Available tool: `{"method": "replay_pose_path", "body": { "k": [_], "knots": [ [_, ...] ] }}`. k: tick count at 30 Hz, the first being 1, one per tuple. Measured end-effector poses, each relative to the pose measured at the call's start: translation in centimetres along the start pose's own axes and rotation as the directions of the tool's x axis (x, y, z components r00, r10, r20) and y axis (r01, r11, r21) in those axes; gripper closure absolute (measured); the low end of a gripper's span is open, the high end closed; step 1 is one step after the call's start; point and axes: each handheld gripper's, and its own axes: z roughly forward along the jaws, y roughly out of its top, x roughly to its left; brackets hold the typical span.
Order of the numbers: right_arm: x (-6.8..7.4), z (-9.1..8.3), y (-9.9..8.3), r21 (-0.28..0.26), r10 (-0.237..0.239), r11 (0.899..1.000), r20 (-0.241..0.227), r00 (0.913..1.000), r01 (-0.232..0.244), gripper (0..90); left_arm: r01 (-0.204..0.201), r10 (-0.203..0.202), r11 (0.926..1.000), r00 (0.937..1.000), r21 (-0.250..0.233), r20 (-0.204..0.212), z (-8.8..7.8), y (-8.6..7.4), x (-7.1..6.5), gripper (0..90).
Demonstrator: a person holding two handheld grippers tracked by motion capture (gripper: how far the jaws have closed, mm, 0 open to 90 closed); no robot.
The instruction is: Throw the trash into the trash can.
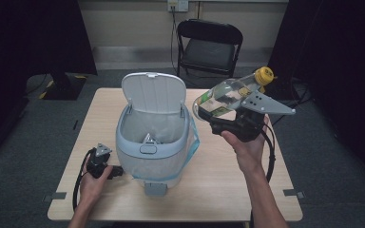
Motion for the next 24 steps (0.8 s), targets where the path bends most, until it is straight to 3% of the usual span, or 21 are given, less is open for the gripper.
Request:
{"method": "replay_pose_path", "body": {
  "k": [7,12,20,24],
  "knots": [
    [0.9,0.6,1.2,-0.018,-0.015,1.0,-0.032,0.9994,0.014,27.9,0.0,0.0,1.0,1.0,0.0,0.0,0.0,0.0,0.0,9.3],
    [1.7,1.4,1.8,-0.024,-0.005,1.0,-0.082,0.9966,0.003,27.9,0.0,0.0,1.0,1.0,0.0,0.0,0.0,0.0,0.0,9.4],
    [3.3,3.3,2.6,-0.017,-0.022,1.0,-0.15,0.9885,0.02,27.9,0.0,0.0,1.0,1.0,0.0,0.0,0.0,0.0,0.0,9.3],
    [4.0,4.3,2.6,-0.01,0.004,1.0,-0.205,0.9787,-0.006,27.9,0.0,0.0,1.0,1.0,0.0,0.0,0.0,0.0,0.0,9.4]
  ]
}}
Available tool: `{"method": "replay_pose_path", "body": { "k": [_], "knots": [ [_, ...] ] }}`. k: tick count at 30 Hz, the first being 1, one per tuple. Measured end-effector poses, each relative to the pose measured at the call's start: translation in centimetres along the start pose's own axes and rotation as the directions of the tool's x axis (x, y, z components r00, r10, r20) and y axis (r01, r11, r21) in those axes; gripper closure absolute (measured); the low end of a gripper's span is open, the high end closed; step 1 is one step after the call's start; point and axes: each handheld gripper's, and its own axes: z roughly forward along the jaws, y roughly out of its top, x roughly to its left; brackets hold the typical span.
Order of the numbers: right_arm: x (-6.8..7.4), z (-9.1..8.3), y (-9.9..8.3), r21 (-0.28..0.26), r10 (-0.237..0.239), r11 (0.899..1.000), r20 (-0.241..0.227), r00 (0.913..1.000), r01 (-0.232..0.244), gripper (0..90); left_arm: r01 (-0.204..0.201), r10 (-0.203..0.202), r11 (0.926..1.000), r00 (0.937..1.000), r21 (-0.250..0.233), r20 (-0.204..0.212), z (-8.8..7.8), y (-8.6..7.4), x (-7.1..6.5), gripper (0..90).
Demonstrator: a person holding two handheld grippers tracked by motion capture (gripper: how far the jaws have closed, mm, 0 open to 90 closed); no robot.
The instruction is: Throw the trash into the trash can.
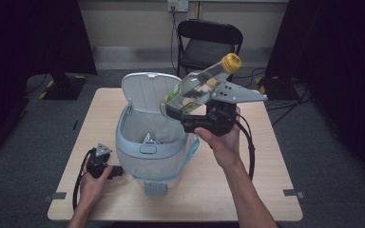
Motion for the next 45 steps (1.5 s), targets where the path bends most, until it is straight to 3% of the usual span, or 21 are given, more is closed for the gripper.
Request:
{"method": "replay_pose_path", "body": {
  "k": [5,14,24,30,40,45],
  "knots": [
    [0.3,1.5,-0.1,0.024,0.0,1.0,-0.04,0.9992,0.001,27.9,0.0,0.0,1.0,1.0,0.0,0.0,0.0,0.0,0.0,9.4],
    [0.4,3.8,-0.2,0.06,0.01,0.998,-0.069,0.9976,-0.006,27.9,0.0,0.0,1.0,1.0,0.0,0.0,0.0,0.0,0.0,9.3],
    [-0.4,6.1,-1.5,0.175,0.004,0.985,-0.081,0.9967,0.011,27.8,0.0,0.0,1.0,1.0,0.0,0.0,0.0,0.0,0.0,9.4],
    [-0.7,6.6,-2.2,0.207,0.026,0.978,-0.095,0.9952,-0.005,27.7,0.0,0.0,1.0,1.0,0.0,0.0,0.0,0.0,0.0,9.3],
    [-0.9,6.6,-2.8,0.265,0.009,0.964,-0.117,0.9931,0.023,27.6,0.0,0.0,1.0,1.0,0.0,0.0,0.0,0.0,0.0,9.3],
    [-1.0,6.6,-2.9,0.268,0.011,0.963,-0.127,0.9918,0.023,27.4,0.0,0.0,1.0,1.0,0.0,0.0,0.0,0.0,0.0,9.3]
  ]
}}
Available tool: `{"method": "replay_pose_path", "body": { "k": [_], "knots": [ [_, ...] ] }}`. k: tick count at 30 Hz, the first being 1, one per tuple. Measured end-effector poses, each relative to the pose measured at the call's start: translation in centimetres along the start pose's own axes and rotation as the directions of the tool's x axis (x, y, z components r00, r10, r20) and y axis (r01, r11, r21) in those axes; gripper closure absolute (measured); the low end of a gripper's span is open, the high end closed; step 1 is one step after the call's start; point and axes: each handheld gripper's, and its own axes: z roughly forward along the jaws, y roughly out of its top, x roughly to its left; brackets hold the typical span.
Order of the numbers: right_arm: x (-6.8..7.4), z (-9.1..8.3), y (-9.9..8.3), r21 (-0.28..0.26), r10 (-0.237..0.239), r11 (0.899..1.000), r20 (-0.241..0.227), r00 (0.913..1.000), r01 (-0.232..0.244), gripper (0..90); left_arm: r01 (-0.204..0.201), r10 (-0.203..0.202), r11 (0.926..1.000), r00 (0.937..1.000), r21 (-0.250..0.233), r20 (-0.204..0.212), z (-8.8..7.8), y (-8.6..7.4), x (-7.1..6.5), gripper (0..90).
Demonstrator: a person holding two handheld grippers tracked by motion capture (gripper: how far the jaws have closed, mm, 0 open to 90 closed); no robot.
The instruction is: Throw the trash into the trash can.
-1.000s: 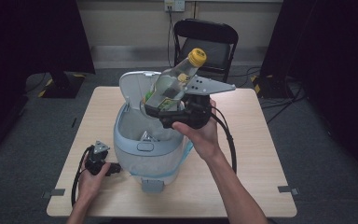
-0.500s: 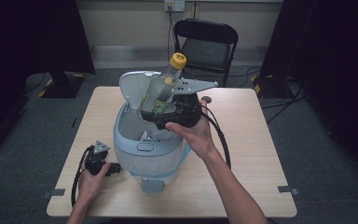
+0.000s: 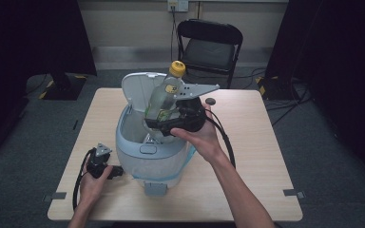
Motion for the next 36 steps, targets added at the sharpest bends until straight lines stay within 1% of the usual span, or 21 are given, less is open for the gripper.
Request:
{"method": "replay_pose_path", "body": {
  "k": [9,12,13,15,17,20,21,22,23,24,26,28,30,31,32,36],
  "knots": [
    [-0.2,0.4,0.3,0.018,0.007,1.0,-0.011,0.9999,-0.007,26.8,0.0,0.0,1.0,1.0,0.0,0.0,0.0,0.0,0.0,9.3],
    [-0.2,0.7,0.2,0.045,0.003,0.999,0.002,1.0,-0.003,26.9,0.0,0.0,1.0,1.0,0.0,0.0,0.0,0.0,0.0,9.3],
    [-0.3,0.8,0.2,0.052,0.006,0.999,0.0,1.0,-0.006,26.8,0.0,0.0,1.0,1.0,0.0,0.0,0.0,0.0,0.0,9.3],
    [-0.5,1.0,0.1,0.052,0.013,0.999,0.002,0.9999,-0.013,26.4,0.0,0.0,1.0,1.0,0.0,0.0,0.0,0.0,0.0,9.4],
    [-0.6,1.1,0.1,0.042,0.014,0.999,-0.001,0.9999,-0.014,25.8,0.0,0.0,1.0,1.0,0.001,0.0,0.0,0.0,0.0,9.4],
    [-0.6,1.1,0.2,0.038,0.011,0.999,-0.002,0.9999,-0.011,28.7,0.0,0.0,1.0,1.0,0.0,0.0,0.0,0.0,0.0,9.3],
    [-0.6,1.0,0.2,0.025,0.009,1.0,-0.003,1.0,-0.009,36.3,0.0,0.0,1.0,1.0,0.0,0.0,0.0,0.0,0.0,9.3],
    [-0.7,0.7,0.3,-0.007,0.011,1.0,-0.02,0.9997,-0.011,36.7,0.0,0.0,1.0,1.0,0.0,0.0,0.0,0.0,0.0,9.4],
    [-0.7,0.4,0.4,-0.029,0.014,0.999,-0.027,0.9995,-0.015,34.7,0.0,0.0,1.0,1.0,0.0,0.0,0.0,0.0,0.0,9.3],
    [-0.7,0.2,0.6,-0.041,0.007,0.999,-0.022,0.9997,-0.008,34.7,-0.004,0.004,1.0,1.0,0.002,-0.005,0.0,0.0,0.0,9.3],
    [-0.7,0.1,0.6,-0.035,0.0,0.999,-0.019,0.9998,-0.001,34.2,0.0,0.0,1.0,1.0,0.001,0.0,0.0,0.0,0.0,9.0],
    [-0.7,0.2,0.3,-0.028,0.002,1.0,-0.02,0.9998,-0.002,35.1,-0.004,0.004,1.0,1.0,0.002,-0.004,0.0,0.0,0.0,8.9],
    [-0.8,0.3,0.1,-0.029,0.009,1.0,-0.022,0.9997,-0.01,35.8,-0.005,0.005,1.0,1.0,0.002,-0.005,0.0,0.0,0.0,8.9],
    [-0.9,0.3,0.0,-0.029,0.01,1.0,-0.022,0.9997,-0.01,36.1,0.0,0.0,1.0,1.0,0.002,0.0,0.0,0.0,0.0,8.7],
    [-0.9,0.3,-0.1,-0.03,0.01,0.999,-0.023,0.9997,-0.01,36.6,-0.005,0.005,1.0,1.0,0.002,-0.005,0.0,0.0,0.0,8.7],
    [-0.9,0.2,-0.1,-0.031,0.008,0.999,-0.023,0.9997,-0.009,38.9,0.0,0.0,1.0,1.0,0.001,-0.001,0.0,0.0,0.0,8.7]
  ]
}}
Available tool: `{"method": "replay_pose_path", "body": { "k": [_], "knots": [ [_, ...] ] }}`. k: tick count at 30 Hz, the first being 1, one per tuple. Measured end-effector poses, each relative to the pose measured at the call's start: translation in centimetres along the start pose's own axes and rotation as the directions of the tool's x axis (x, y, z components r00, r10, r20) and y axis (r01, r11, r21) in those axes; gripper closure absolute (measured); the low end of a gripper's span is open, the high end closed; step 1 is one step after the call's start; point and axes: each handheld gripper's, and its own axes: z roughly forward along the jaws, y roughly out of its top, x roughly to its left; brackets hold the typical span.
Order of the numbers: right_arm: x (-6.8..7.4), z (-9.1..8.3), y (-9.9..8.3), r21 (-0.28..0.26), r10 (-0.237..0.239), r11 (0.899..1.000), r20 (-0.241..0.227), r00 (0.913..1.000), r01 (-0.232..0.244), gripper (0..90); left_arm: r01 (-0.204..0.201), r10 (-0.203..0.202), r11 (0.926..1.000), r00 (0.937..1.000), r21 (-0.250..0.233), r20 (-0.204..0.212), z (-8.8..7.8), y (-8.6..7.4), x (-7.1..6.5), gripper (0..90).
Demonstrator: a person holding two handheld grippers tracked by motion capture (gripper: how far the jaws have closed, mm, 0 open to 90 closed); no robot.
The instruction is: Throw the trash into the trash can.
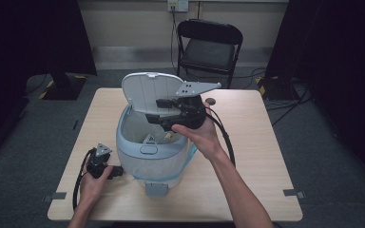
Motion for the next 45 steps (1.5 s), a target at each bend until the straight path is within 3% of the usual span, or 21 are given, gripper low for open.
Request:
{"method": "replay_pose_path", "body": {
  "k": [6,19,27,39,45],
  "knots": [
    [0.1,-0.2,-0.1,0.001,-0.005,1.0,0.004,1.0,0.005,42.5,-0.005,0.005,1.0,1.0,0.001,-0.005,0.0,0.0,0.0,8.7],
    [-0.2,-1.4,-1.4,0.002,0.021,1.0,0.027,0.9994,-0.021,40.4,-0.005,0.005,1.0,1.0,0.001,-0.005,0.0,0.0,0.0,8.7],
    [-0.6,-2.9,-2.5,-0.005,0.04,0.999,0.062,0.9973,-0.039,33.7,-0.005,0.005,1.0,1.0,0.001,-0.005,0.0,0.0,0.0,8.7],
    [-2.1,-5.7,-4.0,-0.016,0.083,0.997,0.136,0.9872,-0.081,31.9,-0.004,0.004,1.0,1.0,0.001,-0.004,0.0,0.0,0.0,8.7],
    [-2.9,-6.3,-4.4,-0.013,0.102,0.995,0.197,0.9751,-0.101,26.3,-0.003,0.003,1.0,1.0,0.0,-0.004,0.0,0.0,0.0,8.7]
  ]
}}
